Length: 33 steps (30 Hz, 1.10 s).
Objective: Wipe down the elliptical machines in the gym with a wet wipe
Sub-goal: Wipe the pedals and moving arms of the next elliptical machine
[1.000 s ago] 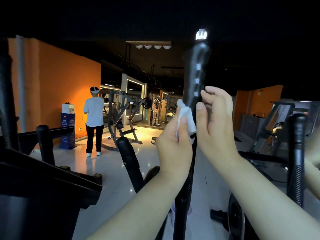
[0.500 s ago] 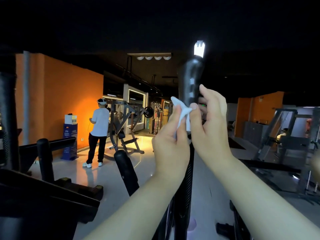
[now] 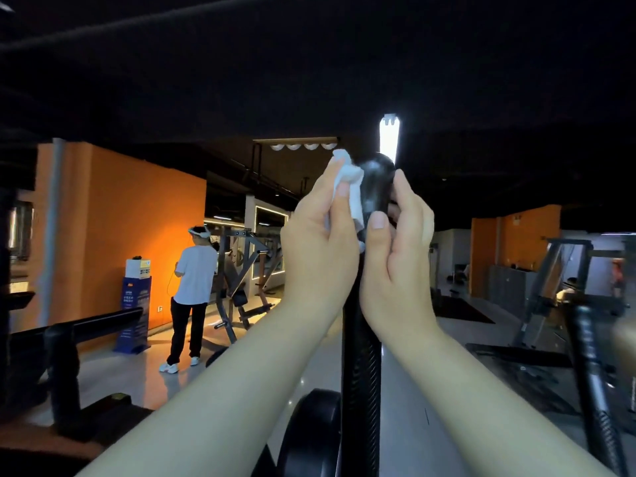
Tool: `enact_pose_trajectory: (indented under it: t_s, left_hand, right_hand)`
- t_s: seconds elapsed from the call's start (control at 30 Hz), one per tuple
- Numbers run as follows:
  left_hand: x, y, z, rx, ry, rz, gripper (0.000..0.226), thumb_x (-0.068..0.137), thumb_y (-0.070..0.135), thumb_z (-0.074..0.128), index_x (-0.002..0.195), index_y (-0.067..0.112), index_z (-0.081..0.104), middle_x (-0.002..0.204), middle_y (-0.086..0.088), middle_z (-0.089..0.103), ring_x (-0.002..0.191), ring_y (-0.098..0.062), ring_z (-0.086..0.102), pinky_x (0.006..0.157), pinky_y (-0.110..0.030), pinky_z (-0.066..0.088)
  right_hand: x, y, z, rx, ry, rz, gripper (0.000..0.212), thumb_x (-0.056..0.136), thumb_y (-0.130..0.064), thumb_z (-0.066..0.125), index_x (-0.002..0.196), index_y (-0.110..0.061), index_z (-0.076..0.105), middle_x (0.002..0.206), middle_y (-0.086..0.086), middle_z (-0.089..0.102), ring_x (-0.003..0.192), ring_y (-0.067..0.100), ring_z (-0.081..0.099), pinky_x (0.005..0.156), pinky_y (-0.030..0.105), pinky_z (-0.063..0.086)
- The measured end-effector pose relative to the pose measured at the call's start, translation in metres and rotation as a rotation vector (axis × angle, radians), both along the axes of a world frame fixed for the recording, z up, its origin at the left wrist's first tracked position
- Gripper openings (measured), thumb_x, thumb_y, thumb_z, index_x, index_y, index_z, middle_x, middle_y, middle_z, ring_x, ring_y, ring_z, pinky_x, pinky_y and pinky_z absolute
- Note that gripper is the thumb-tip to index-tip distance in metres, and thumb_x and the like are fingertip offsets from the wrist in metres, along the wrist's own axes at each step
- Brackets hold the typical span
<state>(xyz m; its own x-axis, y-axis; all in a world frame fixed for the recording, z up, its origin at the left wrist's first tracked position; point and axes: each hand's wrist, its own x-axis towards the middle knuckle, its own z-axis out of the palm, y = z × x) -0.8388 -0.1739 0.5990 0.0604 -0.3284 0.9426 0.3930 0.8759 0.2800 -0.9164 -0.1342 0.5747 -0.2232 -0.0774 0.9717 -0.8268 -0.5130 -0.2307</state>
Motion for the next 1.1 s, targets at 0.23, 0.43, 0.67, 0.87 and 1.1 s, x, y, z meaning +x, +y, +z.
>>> enact_pose_trajectory:
  t_s: [0.23,0.43,0.67,0.87,1.1]
  left_hand:
    - [0.008,-0.021,0.070,0.121,-0.317,-0.210,0.019,0.101,0.018,0.058,0.103,0.010,0.075,0.090,-0.006,0.072,0.081,-0.013,0.068,0.067,-0.027,0.054]
    - [0.010,-0.017,0.050,-0.405,-0.294,0.136,0.027,0.107,0.020,0.048,0.122,0.016,0.071,0.124,0.005,0.069,0.119,-0.006,0.060,0.102,-0.031,0.050]
    - [-0.008,-0.043,-0.005,-0.558,-0.073,0.236,0.037,0.107,0.014,0.041,0.139,0.001,0.055,0.153,-0.010,0.046,0.150,-0.026,0.037,0.121,-0.042,0.034]
    - [0.000,-0.022,0.019,-0.210,-0.029,0.228,0.032,0.109,0.023,0.043,0.126,0.017,0.070,0.131,0.008,0.067,0.127,-0.006,0.058,0.104,-0.035,0.051]
    - [0.007,-0.008,0.047,0.091,-0.134,0.086,0.030,0.110,0.026,0.041,0.099,0.020,0.068,0.081,0.008,0.064,0.079,-0.008,0.066,0.062,-0.027,0.061]
  right_hand:
    - [-0.001,-0.009,-0.003,-0.046,0.007,0.023,0.050,0.109,-0.017,0.037,0.157,-0.014,0.025,0.146,0.000,0.032,0.131,-0.004,0.040,0.105,0.006,0.032]
    - [-0.006,-0.004,0.006,-0.066,-0.006,0.120,0.032,0.103,-0.023,0.046,0.134,-0.033,0.044,0.121,-0.013,0.040,0.101,0.003,0.054,0.085,0.016,0.045]
    - [-0.005,-0.008,0.000,-0.044,-0.031,0.108,0.048,0.107,-0.010,0.044,0.152,-0.023,0.033,0.131,-0.009,0.037,0.117,0.003,0.054,0.096,0.011,0.044]
    - [-0.003,-0.002,0.007,-0.053,-0.028,0.097,0.042,0.106,-0.017,0.046,0.146,-0.028,0.036,0.127,-0.014,0.036,0.115,-0.002,0.052,0.094,0.009,0.044]
    - [0.000,-0.004,0.028,0.029,-0.066,-0.007,0.047,0.108,-0.032,0.036,0.152,-0.015,0.036,0.137,-0.001,0.035,0.118,-0.011,0.041,0.092,-0.001,0.033]
